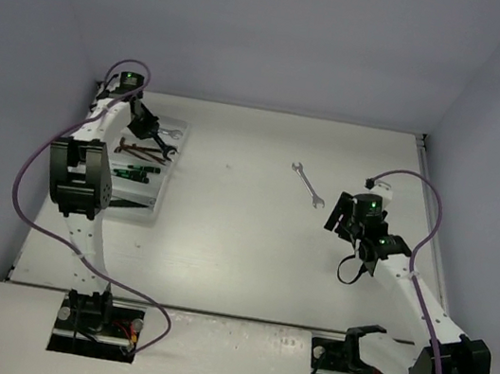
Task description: Sort the tools into containers
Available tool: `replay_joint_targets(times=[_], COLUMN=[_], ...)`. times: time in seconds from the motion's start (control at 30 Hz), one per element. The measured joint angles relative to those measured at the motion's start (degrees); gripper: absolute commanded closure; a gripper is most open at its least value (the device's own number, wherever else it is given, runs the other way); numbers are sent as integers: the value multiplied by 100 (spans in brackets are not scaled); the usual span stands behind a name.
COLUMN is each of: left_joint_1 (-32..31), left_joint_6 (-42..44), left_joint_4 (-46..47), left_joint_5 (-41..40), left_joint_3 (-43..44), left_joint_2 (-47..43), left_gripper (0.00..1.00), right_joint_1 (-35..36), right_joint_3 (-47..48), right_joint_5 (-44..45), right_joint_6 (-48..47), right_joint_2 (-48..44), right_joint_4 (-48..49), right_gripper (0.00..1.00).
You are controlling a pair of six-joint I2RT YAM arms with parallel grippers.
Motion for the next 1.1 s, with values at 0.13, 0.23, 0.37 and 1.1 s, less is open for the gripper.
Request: replay_joint_targets(times=[0.13,0.23,0.37,1.1], left_joint_1=[442,572,605,596], left_joint_6=[-590,-906,-1235,-1938], left_joint_4=[363,702,1038,1519], left_joint_5=[-84,-96,-41,171], left_joint_3=[-65,-50,131,593], left_joint_2=[21,104,452,1233], left_gripper=[100,100,100,46], right_joint_1=[0,-3,-4,-33], right_joint_3=[-10,-23,-29,606], right_joint_5=[-49,-63,-91,-119], right_joint_6=[2,2,0,-536], right_joint_2=[-6,-6,-6,1029], right_joint_4=[0,-5,-8,-160], right_gripper=[36,36,36,33])
